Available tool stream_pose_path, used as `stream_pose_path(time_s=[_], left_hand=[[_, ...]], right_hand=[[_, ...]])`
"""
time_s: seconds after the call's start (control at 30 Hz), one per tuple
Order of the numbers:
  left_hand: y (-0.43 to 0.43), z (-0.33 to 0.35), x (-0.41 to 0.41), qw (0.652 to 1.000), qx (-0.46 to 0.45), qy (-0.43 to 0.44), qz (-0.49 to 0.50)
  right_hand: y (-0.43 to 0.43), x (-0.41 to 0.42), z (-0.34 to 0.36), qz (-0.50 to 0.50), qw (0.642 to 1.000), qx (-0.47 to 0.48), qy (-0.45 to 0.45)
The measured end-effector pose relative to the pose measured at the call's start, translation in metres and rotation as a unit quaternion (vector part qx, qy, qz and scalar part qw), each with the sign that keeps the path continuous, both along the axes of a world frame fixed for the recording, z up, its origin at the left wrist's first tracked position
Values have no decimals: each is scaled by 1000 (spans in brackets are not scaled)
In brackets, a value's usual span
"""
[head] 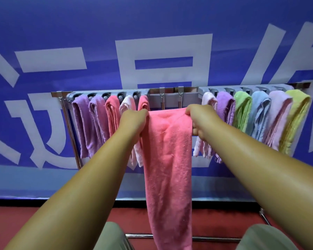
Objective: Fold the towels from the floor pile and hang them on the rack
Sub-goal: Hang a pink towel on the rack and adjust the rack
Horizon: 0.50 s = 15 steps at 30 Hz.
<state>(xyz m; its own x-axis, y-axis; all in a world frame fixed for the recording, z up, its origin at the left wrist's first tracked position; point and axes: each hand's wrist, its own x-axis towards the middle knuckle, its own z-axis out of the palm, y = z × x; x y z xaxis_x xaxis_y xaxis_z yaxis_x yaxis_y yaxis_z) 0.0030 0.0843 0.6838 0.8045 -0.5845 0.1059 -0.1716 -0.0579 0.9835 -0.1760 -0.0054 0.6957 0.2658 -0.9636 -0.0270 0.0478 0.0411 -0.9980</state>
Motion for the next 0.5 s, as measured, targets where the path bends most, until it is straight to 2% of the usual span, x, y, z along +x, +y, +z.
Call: stream_pose_path(time_s=[0.2, 0.5], left_hand=[[7, -13, -12, 996, -33, 75, -40], [4, -17, -42, 991, -59, 88, -76]], right_hand=[[1, -1, -15, 44, 999, 6, 4], [15, 8, -21, 53, 996, -77, 14]])
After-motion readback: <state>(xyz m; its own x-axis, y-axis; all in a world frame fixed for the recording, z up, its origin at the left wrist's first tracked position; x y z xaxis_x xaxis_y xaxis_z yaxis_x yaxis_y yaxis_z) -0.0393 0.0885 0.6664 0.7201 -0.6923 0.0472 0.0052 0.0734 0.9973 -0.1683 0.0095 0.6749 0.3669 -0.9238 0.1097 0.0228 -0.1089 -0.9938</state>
